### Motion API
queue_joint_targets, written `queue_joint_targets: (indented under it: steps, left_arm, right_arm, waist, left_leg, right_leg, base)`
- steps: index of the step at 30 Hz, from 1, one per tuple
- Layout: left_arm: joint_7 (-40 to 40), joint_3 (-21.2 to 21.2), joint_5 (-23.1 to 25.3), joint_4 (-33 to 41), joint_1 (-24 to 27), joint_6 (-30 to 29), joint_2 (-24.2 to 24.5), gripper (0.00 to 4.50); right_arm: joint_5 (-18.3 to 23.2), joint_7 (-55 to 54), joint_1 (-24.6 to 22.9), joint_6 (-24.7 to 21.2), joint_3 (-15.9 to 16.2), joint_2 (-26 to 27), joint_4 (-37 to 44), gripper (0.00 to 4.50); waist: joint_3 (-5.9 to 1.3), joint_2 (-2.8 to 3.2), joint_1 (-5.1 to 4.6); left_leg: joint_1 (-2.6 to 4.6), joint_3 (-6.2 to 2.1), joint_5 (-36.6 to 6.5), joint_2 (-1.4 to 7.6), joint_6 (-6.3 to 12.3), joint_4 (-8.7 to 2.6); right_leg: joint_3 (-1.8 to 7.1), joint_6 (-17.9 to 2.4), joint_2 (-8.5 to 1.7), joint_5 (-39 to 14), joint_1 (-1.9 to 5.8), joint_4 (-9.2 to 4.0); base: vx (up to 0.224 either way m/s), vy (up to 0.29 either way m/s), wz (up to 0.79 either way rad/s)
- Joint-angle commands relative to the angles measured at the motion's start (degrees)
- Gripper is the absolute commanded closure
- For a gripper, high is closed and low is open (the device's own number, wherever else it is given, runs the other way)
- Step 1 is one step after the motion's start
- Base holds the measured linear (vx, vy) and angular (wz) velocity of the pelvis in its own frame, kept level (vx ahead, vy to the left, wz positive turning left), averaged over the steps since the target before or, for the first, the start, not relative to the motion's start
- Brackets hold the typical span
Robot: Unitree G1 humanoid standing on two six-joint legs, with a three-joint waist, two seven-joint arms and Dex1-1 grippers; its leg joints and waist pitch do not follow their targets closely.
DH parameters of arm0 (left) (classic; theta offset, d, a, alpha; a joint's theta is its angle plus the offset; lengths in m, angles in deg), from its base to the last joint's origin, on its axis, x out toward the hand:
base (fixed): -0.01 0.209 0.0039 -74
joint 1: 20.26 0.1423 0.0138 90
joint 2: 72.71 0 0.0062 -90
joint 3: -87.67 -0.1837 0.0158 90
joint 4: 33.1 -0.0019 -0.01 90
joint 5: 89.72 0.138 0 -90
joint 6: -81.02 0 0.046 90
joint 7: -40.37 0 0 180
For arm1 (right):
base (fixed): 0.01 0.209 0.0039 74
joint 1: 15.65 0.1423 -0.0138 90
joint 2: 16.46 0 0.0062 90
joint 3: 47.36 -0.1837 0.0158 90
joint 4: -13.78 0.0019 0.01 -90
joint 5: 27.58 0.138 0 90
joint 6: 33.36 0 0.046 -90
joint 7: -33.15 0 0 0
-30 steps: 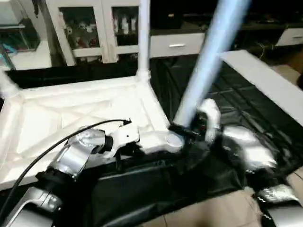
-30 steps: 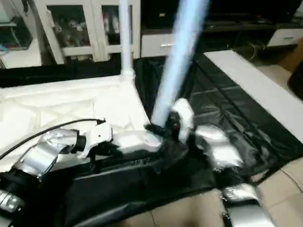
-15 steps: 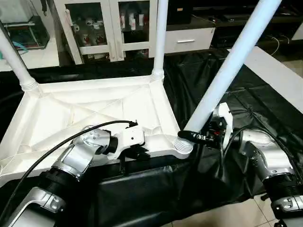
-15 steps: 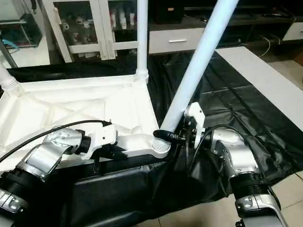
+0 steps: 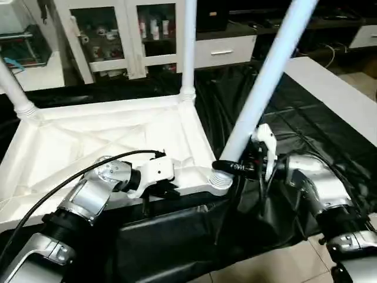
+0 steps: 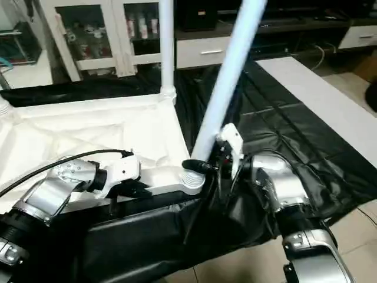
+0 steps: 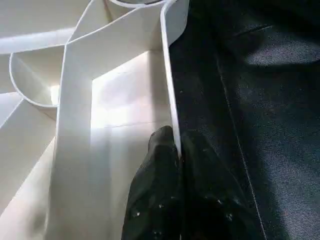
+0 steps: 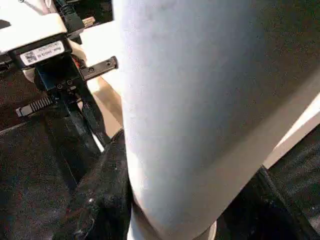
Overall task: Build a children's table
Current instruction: Insert table leg to table base
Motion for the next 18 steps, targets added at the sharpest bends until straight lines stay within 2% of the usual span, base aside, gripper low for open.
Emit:
queue_joint_targets:
  steps: [1,6,8,12,18]
  left_arm:
    - [1.26,-2.13,0.13,3.41,-0.02,0.77,-0.68,4.5]
    - [0.8,-2.26,0.22,3.53,0.1,0.57,-0.88,4.5]
    - [0.39,-2.23,0.34,3.59,0.21,0.52,-0.97,4.5]
    - [-0.34,-2.26,0.63,3.42,0.33,0.31,-1.21,4.5]
    - [-0.82,-2.2,0.65,3.09,0.02,0.17,-1.57,4.5]
  right_arm:
    - [-7.93,-0.7,-1.03,-1.37,7.9,0.68,-3.5,2.64]
    - [-8.8,-1.06,-0.36,0.33,8.79,1.79,-4.6,2.64]
    - [-9.5,-1.81,-0.38,2.33,8.74,2.17,-4.77,2.64]
    - [-7.87,-2.83,-0.49,2.9,6.85,3.72,-3.91,2.64]
    - [-9.86,-2.69,-1.59,5.66,9.15,4.87,-3.34,2.64]
  waist:
    - [-2.36,-0.36,-0.15]
    - [-2.28,-0.35,-0.38]
    - [-2.29,-0.65,-0.5]
    - [-2.27,-0.65,-0.6]
    - [-2.26,-0.69,-0.68]
  left_leg:
    - [0.98,-1.85,-13.44,4.63,0.85,-4.41]
    - [1.1,-1.79,-14.26,4.63,0.35,-4.5]
    - [1.1,-1.8,-14.89,4.7,0.06,-4.56]
    - [1.17,-1.82,-15.13,4.7,-0.01,-4.64]
    - [1.18,-1.78,-15.46,4.67,-0.2,-4.64]
  right_leg:
    - [2.82,-12.62,-4.42,-8.43,0.5,-4.49]
    - [2.9,-12.23,-4.44,-10.25,0.3,-4.69]
    - [2.92,-11.94,-4.39,-10.83,0.27,-4.71]
    - [2.93,-11.81,-4.26,-10.81,0.21,-4.72]
    - [2.99,-11.46,-4.36,-11.6,0.14,-4.86]
  base:
    - [0.0,0.0,0.0]
    - [0.0,0.0,0.0]
    - [0.0,0.0,0.0]
    - [0.0,0.0,0.0]
    - [0.0,0.0,0.0]
